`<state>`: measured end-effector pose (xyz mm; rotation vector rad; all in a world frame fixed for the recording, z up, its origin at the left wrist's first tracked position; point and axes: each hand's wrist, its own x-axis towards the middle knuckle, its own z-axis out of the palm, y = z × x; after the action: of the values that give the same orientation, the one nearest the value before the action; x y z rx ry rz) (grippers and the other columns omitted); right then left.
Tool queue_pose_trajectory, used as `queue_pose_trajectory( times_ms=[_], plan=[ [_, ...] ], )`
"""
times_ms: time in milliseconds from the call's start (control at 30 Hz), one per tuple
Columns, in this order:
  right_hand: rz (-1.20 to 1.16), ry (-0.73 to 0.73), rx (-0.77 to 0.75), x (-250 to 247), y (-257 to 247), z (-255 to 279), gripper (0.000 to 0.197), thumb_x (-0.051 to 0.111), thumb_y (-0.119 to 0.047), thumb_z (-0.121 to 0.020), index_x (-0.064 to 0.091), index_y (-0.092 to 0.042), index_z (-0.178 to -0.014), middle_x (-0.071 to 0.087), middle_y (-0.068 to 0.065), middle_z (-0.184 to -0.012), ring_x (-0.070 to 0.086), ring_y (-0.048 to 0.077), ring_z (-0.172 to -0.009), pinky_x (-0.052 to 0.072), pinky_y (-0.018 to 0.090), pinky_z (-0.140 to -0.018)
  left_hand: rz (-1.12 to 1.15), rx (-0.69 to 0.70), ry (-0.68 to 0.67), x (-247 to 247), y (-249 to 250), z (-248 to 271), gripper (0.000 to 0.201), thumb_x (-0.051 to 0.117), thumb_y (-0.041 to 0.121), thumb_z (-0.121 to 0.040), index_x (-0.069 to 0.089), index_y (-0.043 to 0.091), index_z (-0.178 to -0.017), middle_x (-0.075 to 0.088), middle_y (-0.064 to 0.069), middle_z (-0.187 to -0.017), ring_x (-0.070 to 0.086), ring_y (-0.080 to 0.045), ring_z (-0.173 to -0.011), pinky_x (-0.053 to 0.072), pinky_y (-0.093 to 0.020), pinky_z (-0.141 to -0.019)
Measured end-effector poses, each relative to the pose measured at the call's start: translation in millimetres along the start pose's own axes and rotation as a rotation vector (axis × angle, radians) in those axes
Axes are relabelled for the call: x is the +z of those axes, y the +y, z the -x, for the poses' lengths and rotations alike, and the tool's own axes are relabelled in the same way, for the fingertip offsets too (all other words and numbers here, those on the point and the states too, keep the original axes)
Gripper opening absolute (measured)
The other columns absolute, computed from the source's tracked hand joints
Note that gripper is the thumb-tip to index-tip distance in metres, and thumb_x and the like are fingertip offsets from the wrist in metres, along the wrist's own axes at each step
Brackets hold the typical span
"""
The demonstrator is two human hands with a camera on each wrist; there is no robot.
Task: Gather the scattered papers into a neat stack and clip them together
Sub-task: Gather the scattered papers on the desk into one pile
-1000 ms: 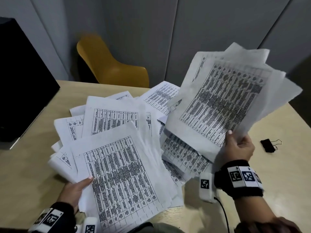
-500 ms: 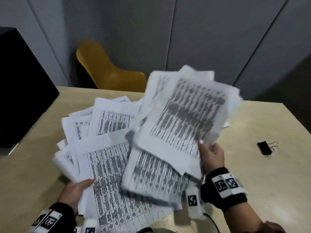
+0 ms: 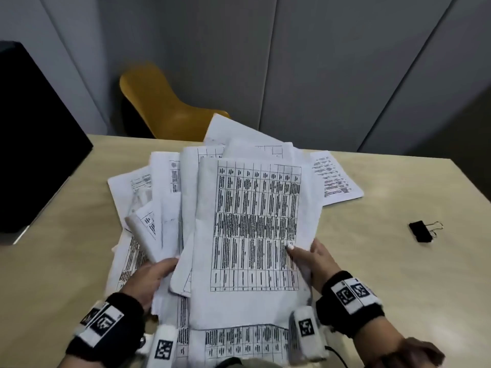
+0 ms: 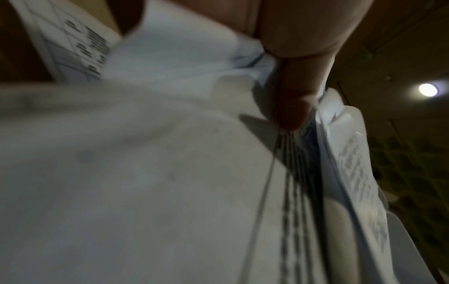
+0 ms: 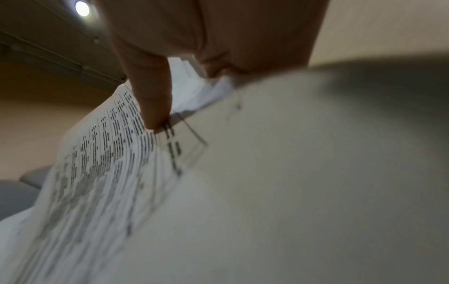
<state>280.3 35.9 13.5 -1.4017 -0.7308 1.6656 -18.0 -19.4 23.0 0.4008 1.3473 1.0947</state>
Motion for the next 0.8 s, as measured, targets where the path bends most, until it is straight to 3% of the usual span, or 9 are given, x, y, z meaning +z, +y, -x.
queue_pose_trajectory(
  times_ms=[67,167,267,367,467,567,633,700,800],
  plan=[
    [0.028,0.026,-0.034,1,2,1,0.034,0.068,-0.004,-0.079,0.048,0.000,-0.107,0.069,0.001,-0.070,0.064,0.007,-0.057,0.049,0.015,-0.050,-0.047,0.014,-0.017,6,-1,0,0.050,0.076,0.044,-0.066,0.068,0.013,-0.105,0.069,-0.002,-0.111,0.060,-0.021,-0.112,0.033,-0.041,-0.108],
    [-0.011,0.027,-0.069,4,-2,6,0.016,0.060,0.002,-0.083,0.052,-0.004,-0.096,0.057,0.006,-0.071,0.057,0.010,-0.055,0.046,0.013,-0.045,-0.216,0.067,-0.001,5,-9,-1,0.089,0.083,0.059,-0.047,0.055,0.018,-0.121,0.064,0.001,-0.119,0.055,-0.019,-0.116,0.032,-0.043,-0.110],
    [-0.029,-0.086,-0.070,-3,3,0,0.072,0.090,-0.027,-0.048,0.052,-0.005,-0.105,0.066,0.004,-0.078,0.063,0.013,-0.071,0.052,0.020,-0.065,-0.254,0.094,-0.038,7,-16,0,0.108,0.091,0.047,-0.034,0.048,0.020,-0.130,0.065,0.002,-0.119,0.059,-0.018,-0.111,0.039,-0.039,-0.104],
    [-0.046,-0.194,0.006,-9,10,-4,0.100,0.093,-0.032,-0.021,0.053,-0.005,-0.108,0.072,0.009,-0.087,0.069,0.020,-0.077,0.057,0.028,-0.069,-0.217,0.083,-0.050,12,-14,4,0.077,0.091,0.034,-0.043,0.060,0.012,-0.110,0.073,0.003,-0.091,0.067,-0.014,-0.089,0.049,-0.032,-0.093],
    [0.118,-0.285,0.028,-14,12,-2,0.072,0.087,-0.022,-0.050,0.057,-0.006,-0.113,0.074,0.008,-0.092,0.070,0.021,-0.087,0.055,0.029,-0.075,-0.265,0.030,-0.060,8,-16,-1,0.108,0.090,0.050,-0.017,0.060,0.011,-0.113,0.073,-0.004,-0.103,0.065,-0.024,-0.102,0.043,-0.043,-0.101],
    [0.153,-0.259,0.019,-20,14,-1,0.059,0.083,-0.019,-0.059,0.058,-0.014,-0.112,0.075,0.000,-0.088,0.069,0.019,-0.090,0.051,0.033,-0.085,-0.250,-0.020,-0.073,3,-16,-13,0.091,0.091,0.036,-0.030,0.062,0.007,-0.111,0.074,-0.009,-0.100,0.064,-0.033,-0.104,0.037,-0.055,-0.104],
    [0.119,-0.171,-0.022,-24,17,-4,0.043,0.082,-0.014,-0.058,0.061,-0.014,-0.096,0.072,-0.002,-0.068,0.066,0.017,-0.073,0.052,0.033,-0.075,-0.243,-0.011,-0.115,10,-12,-16,0.068,0.089,0.020,-0.046,0.063,0.005,-0.107,0.075,-0.010,-0.095,0.066,-0.032,-0.097,0.041,-0.052,-0.101],
    [0.067,-0.062,-0.047,-32,21,-8,0.045,0.085,-0.011,-0.053,0.059,-0.011,-0.089,0.068,-0.001,-0.057,0.065,0.018,-0.061,0.052,0.027,-0.058,-0.254,0.040,-0.163,19,-2,-23,0.070,0.091,0.030,-0.045,0.063,0.003,-0.103,0.074,-0.012,-0.094,0.068,-0.027,-0.090,0.049,-0.042,-0.092],
    [-0.033,0.061,-0.070,-46,11,-9,0.015,0.061,0.010,-0.077,0.056,-0.004,-0.075,0.062,-0.001,-0.044,0.059,0.008,-0.040,0.044,0.015,-0.040,-0.317,0.143,-0.172,29,22,-43,0.065,0.085,0.040,-0.055,0.062,0.012,-0.108,0.074,-0.014,-0.096,0.066,-0.022,-0.082,0.047,-0.034,-0.077]
  ],
)
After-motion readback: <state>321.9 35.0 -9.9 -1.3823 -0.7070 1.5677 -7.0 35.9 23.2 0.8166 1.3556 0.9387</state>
